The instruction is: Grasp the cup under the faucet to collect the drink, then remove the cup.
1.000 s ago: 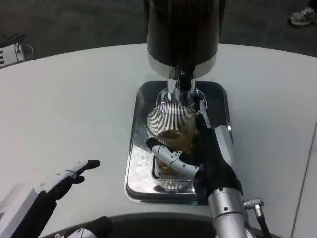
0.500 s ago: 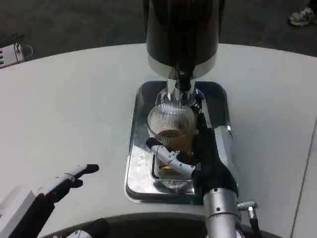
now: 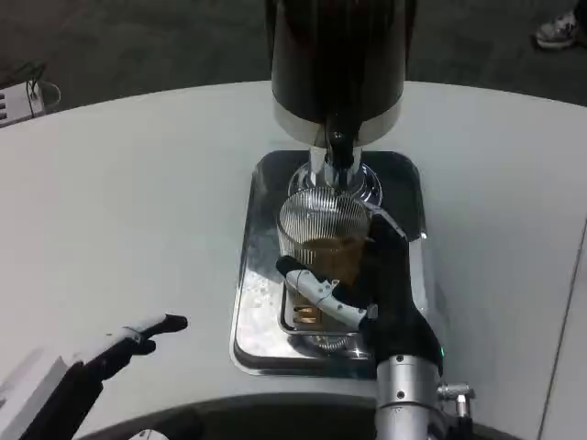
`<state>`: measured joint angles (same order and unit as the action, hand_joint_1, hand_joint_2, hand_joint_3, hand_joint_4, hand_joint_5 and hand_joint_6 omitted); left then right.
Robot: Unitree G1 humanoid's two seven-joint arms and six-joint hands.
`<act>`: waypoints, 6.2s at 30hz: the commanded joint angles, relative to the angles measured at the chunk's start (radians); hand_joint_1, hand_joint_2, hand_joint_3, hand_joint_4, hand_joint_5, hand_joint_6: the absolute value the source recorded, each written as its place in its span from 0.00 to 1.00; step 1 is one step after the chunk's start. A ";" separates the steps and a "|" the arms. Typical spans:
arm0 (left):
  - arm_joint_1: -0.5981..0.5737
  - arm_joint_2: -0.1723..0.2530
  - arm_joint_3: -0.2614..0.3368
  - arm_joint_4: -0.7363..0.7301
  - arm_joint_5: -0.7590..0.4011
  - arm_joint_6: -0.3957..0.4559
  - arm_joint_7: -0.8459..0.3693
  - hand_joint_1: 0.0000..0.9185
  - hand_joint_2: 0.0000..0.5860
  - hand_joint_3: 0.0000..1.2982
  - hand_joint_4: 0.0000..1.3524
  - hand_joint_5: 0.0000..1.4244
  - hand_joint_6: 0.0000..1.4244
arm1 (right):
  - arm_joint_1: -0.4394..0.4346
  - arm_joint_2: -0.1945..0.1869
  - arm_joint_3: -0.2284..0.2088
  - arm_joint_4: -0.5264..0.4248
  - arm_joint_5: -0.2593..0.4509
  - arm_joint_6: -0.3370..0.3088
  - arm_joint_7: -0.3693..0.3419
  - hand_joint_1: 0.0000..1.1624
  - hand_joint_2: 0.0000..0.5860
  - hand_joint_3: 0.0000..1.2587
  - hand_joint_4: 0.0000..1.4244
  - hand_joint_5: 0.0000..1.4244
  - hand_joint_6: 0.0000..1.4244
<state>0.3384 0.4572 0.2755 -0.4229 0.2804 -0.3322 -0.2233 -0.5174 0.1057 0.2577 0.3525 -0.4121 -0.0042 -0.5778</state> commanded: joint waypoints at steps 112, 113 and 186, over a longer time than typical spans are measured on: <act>0.013 -0.035 -0.218 -0.268 0.485 0.129 -0.044 0.00 0.11 0.00 0.00 0.00 0.00 | 0.810 -0.388 -0.372 -1.078 0.223 -0.201 0.730 0.82 0.33 0.92 0.99 0.99 0.98; 0.013 -0.035 -0.220 -0.269 0.487 0.132 -0.047 0.00 0.11 0.00 0.00 0.00 0.00 | 0.809 -0.388 -0.373 -1.078 0.220 -0.203 0.730 0.82 0.33 0.92 0.99 0.99 0.98; -0.008 0.016 -0.175 -0.268 0.423 0.126 -0.058 0.00 0.11 0.00 0.00 0.00 0.00 | 0.884 -0.323 -0.367 -1.130 0.153 -0.225 0.719 0.82 0.33 0.92 0.98 0.99 0.98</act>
<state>0.3199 0.4635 0.0991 -0.6807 0.7100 -0.1976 -0.2730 0.3627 -0.2248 -0.1023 -0.7479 -0.2783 -0.1889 0.1574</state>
